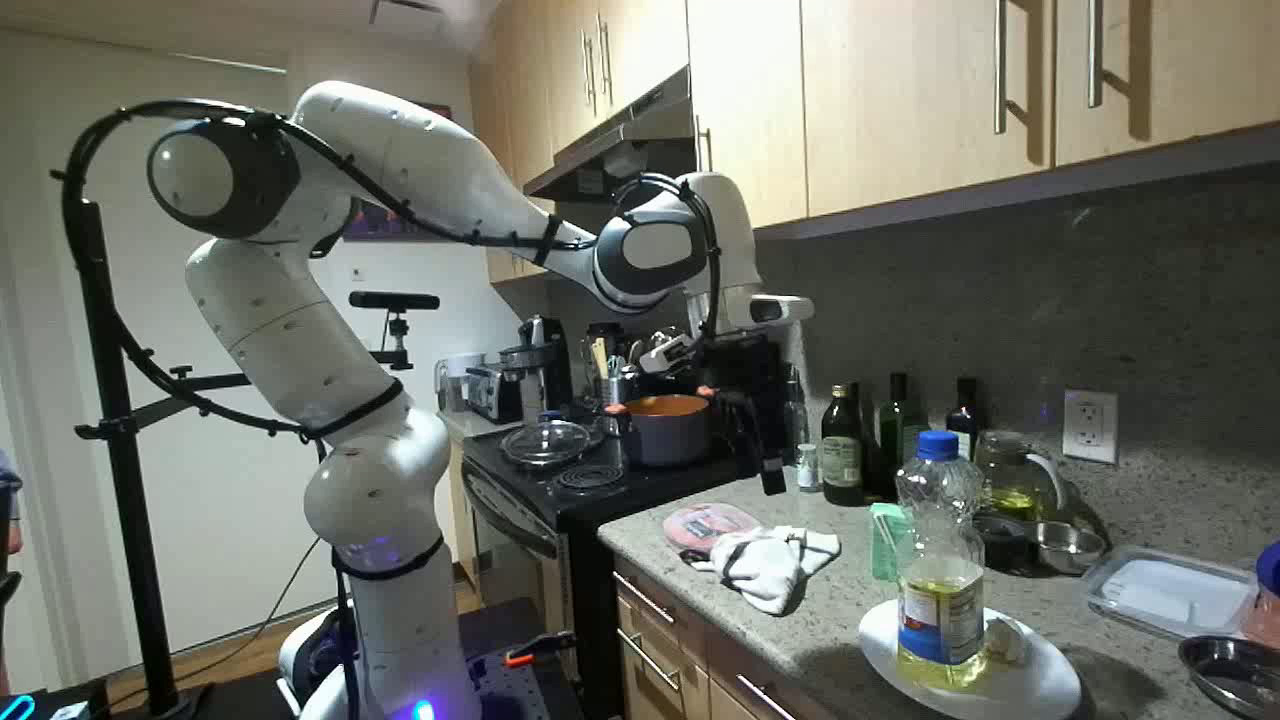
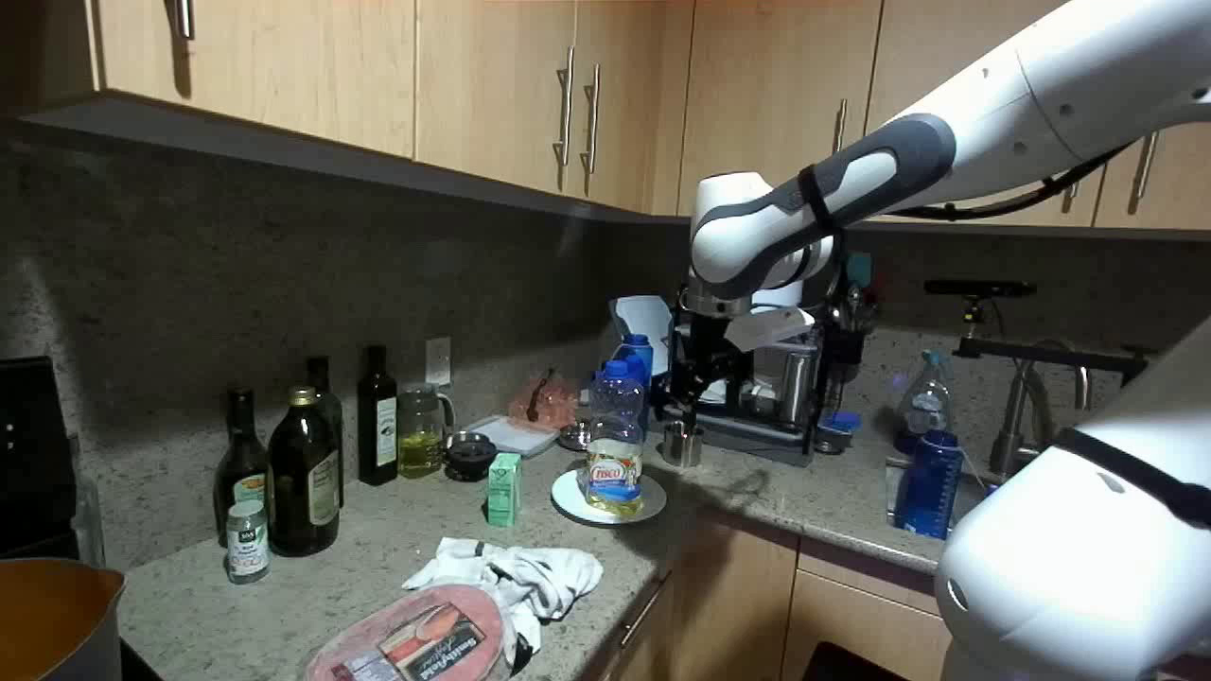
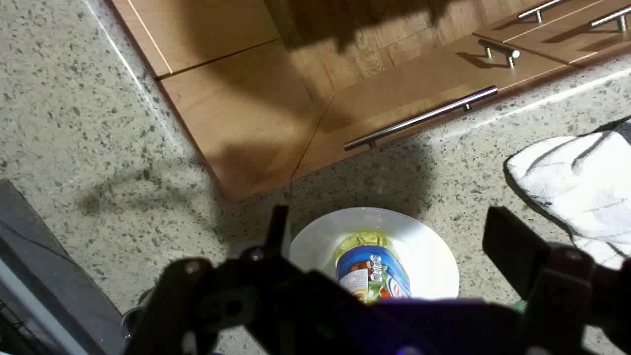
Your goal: Move the bottle of oil on the white plate to the left, put the garlic on the white plate in the silver pot
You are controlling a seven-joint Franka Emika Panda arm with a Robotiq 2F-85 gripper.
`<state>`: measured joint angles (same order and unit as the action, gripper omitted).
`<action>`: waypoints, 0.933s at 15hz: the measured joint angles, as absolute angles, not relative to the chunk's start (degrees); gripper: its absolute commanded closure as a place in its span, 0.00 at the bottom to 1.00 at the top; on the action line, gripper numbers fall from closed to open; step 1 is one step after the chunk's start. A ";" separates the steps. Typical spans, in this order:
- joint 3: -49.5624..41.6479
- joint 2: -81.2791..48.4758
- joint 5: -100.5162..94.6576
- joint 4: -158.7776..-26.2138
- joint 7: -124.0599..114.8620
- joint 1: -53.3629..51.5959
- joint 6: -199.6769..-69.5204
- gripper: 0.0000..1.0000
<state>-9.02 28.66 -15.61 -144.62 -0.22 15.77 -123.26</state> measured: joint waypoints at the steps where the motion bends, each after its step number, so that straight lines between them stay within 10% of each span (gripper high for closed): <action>1: -9.02 28.66 -15.61 -144.62 -0.22 15.77 -123.26 0.00; 14: -8.81 26.48 -15.58 -142.98 1.06 12.35 -136.38 0.00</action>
<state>-8.81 26.48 -15.58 -142.98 1.06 12.35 -136.38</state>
